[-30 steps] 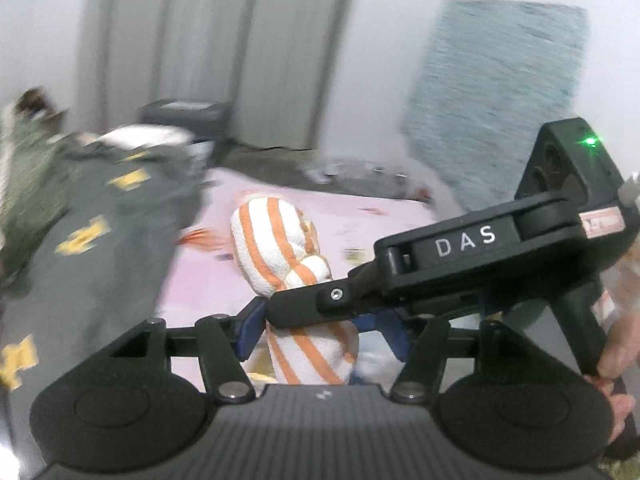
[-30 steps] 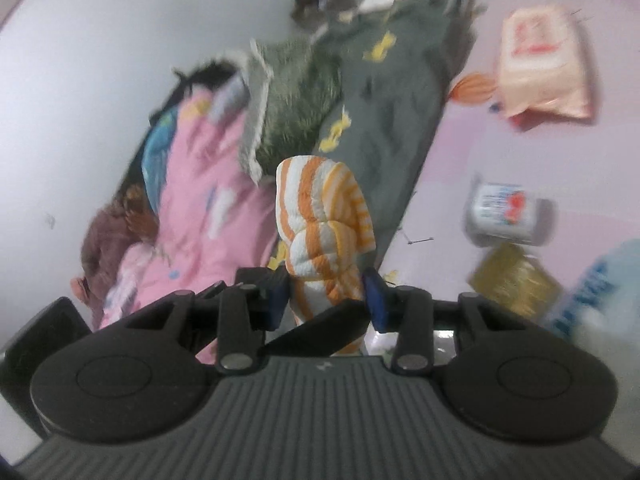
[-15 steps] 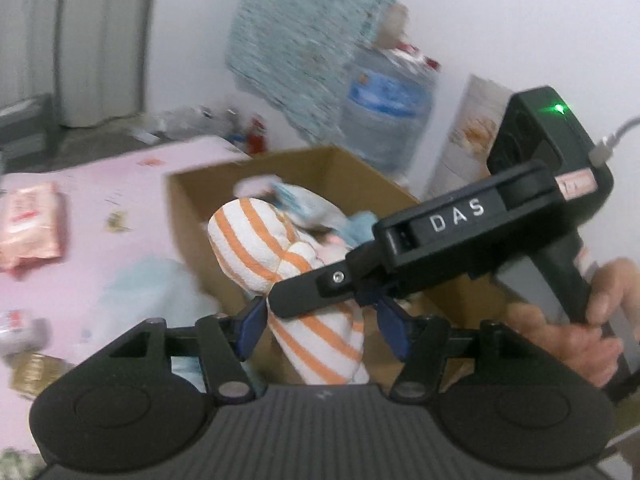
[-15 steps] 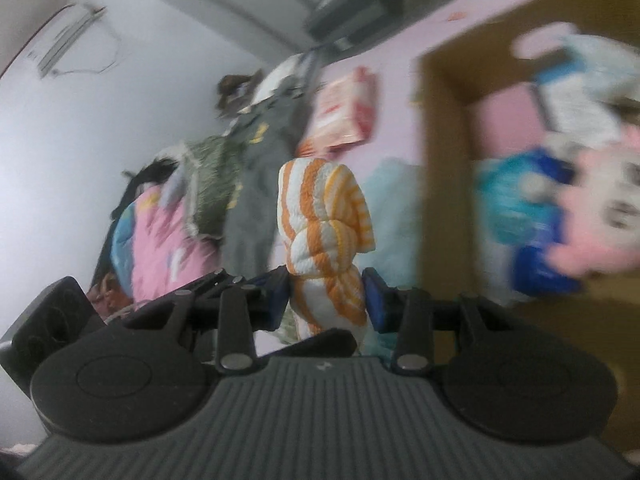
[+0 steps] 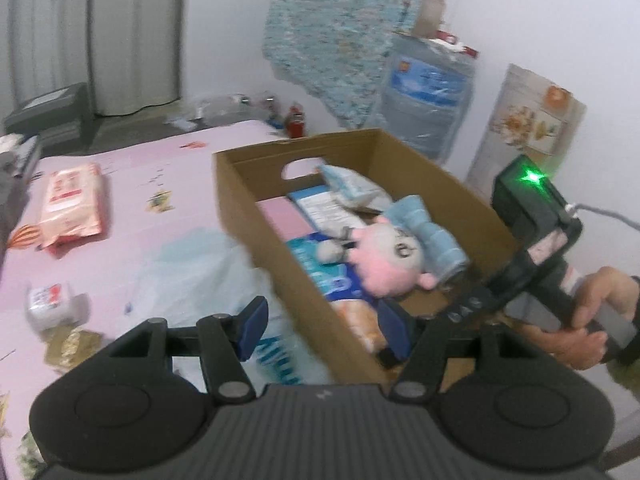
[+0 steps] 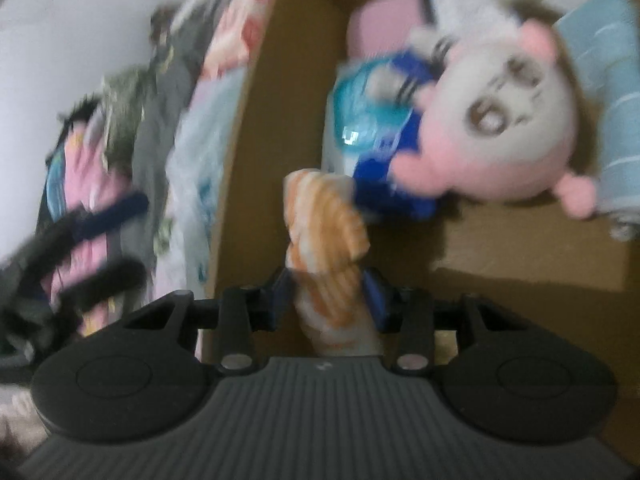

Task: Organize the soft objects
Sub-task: 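Carry the striped plush with the right tool into the cardboard box, then open the right tool to release the striped plush in the box, then move the open right tool to the white yogurt bottle and grasp it, then lift the yogurt bottle with the right tool while the left tool grasps the white cup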

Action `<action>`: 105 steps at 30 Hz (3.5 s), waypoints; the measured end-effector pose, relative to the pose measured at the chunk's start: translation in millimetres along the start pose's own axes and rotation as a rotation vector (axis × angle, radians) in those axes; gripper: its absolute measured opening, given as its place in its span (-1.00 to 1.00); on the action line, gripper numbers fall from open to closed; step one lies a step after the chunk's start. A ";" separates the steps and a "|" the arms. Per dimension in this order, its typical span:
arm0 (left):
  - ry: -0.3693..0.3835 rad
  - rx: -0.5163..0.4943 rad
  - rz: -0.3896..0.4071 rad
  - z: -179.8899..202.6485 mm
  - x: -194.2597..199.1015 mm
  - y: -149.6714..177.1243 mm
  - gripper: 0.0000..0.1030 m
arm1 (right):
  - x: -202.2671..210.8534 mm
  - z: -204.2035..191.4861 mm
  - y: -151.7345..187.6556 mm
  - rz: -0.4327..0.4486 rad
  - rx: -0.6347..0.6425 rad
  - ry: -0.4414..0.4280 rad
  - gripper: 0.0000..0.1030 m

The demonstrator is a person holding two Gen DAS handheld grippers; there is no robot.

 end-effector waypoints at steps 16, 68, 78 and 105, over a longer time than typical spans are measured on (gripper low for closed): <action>-0.217 0.122 -0.065 -79.2 37.5 77.3 0.20 | 9.2 6.0 -28.5 0.175 -0.102 -0.032 0.08; -0.473 0.341 -0.014 -243.7 59.1 160.1 0.20 | -273.9 -260.3 -146.5 -0.058 0.030 0.081 0.27; -0.496 0.349 -0.033 -236.7 65.1 162.0 0.20 | -312.3 -294.8 -89.8 -0.274 0.059 -0.159 0.30; -0.324 0.529 -0.030 -270.4 -12.0 137.0 0.19 | -274.2 -253.1 -124.1 -0.141 0.063 -0.083 0.16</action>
Point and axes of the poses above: each gripper's, at about its wrist camera, not at the fingertips, and x roughly against the way its jaws point, z to its right, y to its underside, the point moved 8 cm from there along -x, roughly the way its jaws point, and after that the axes turned 10 degrees about -x, right-handed, at the moved point
